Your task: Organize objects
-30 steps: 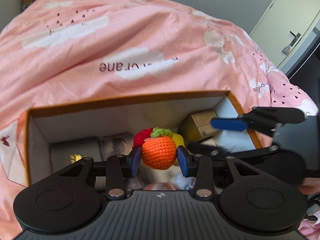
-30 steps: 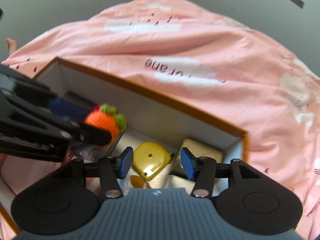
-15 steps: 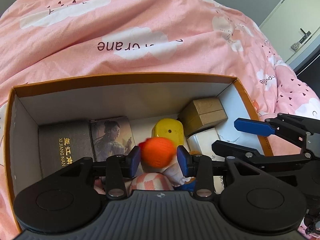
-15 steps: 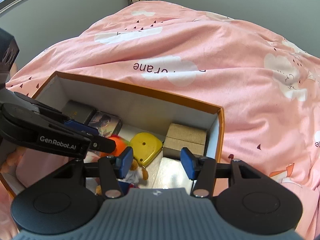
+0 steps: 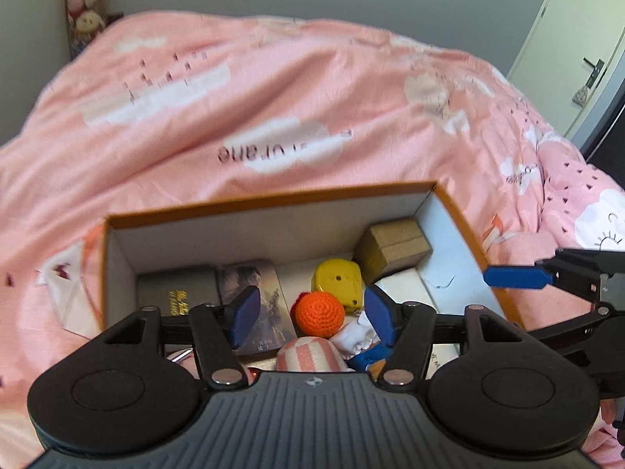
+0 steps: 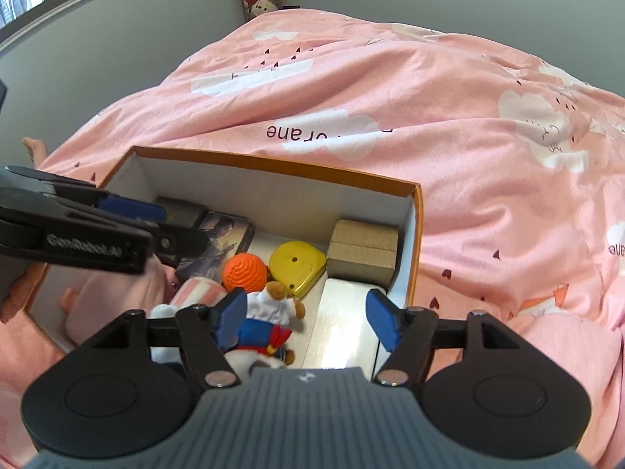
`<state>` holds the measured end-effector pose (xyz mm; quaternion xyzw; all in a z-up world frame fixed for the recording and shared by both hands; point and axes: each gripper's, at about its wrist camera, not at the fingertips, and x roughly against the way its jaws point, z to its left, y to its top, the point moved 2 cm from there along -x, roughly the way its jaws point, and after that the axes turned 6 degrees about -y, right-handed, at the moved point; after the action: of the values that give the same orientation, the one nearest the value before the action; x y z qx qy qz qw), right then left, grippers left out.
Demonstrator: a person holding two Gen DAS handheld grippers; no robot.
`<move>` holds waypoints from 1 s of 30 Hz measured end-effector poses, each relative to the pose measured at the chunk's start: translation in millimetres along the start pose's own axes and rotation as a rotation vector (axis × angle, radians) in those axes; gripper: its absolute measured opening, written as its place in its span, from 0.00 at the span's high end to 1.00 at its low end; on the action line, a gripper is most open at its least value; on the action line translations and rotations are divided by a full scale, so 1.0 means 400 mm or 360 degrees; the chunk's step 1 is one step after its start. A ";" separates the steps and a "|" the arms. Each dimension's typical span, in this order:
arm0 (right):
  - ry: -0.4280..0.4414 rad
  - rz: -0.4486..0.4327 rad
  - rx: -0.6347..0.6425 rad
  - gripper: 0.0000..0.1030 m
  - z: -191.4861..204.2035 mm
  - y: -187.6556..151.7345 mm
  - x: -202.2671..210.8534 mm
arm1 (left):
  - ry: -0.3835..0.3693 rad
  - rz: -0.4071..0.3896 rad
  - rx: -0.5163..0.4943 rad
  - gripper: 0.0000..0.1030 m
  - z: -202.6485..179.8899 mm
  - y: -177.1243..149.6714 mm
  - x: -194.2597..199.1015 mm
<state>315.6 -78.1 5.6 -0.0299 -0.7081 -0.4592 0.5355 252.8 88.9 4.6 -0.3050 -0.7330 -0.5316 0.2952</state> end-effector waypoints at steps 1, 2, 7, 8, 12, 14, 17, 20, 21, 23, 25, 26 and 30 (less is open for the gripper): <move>0.0005 -0.0005 -0.0010 0.28 0.000 -0.003 0.014 | 0.0016 -0.0033 -0.0013 0.28 -0.007 0.001 0.019; 0.0010 -0.0015 -0.0019 0.27 0.002 -0.006 0.028 | 0.0033 -0.0070 -0.0031 0.27 -0.015 0.001 0.040; 0.0053 -0.0099 -0.0080 0.20 0.016 -0.012 0.118 | 0.0096 -0.0304 -0.0152 0.15 -0.063 -0.010 0.158; 0.0059 -0.0129 -0.0095 0.18 0.020 -0.013 0.139 | 0.0112 -0.0355 -0.0178 0.13 -0.072 -0.013 0.184; 0.0084 -0.0264 -0.0144 0.07 0.045 -0.014 0.227 | 0.0206 -0.0520 -0.0205 0.12 -0.103 -0.025 0.286; 0.0100 -0.0345 -0.0156 0.03 0.062 -0.015 0.270 | 0.0263 -0.0631 -0.0206 0.09 -0.114 -0.038 0.335; 0.0055 -0.0511 -0.0182 0.01 0.088 -0.024 0.334 | 0.0372 -0.0784 -0.0216 0.00 -0.129 -0.067 0.390; 0.0039 -0.0715 -0.0206 0.01 0.109 -0.047 0.388 | 0.0446 -0.0883 -0.0205 0.00 -0.133 -0.097 0.418; 0.0041 -0.0754 -0.0222 0.01 0.114 -0.055 0.400 | 0.0462 -0.0894 -0.0185 0.00 -0.130 -0.106 0.419; 0.0036 -0.0796 -0.0293 0.01 0.120 -0.075 0.418 | 0.0478 -0.0898 -0.0131 0.00 -0.123 -0.127 0.414; 0.0018 -0.0811 -0.0370 0.01 0.122 -0.093 0.424 | 0.0478 -0.0873 -0.0105 0.00 -0.114 -0.144 0.396; 0.0001 -0.0813 -0.0397 0.01 0.125 -0.102 0.424 | 0.0482 -0.0859 -0.0093 0.00 -0.108 -0.155 0.388; -0.0122 -0.0825 -0.0368 0.01 0.145 -0.140 0.405 | 0.0488 -0.0786 -0.0079 0.00 -0.092 -0.202 0.347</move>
<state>174.5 -143.7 97.8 0.0741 -0.6548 -0.6570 0.3661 106.5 52.2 70.9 -0.0406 -0.7186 -0.6450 0.2569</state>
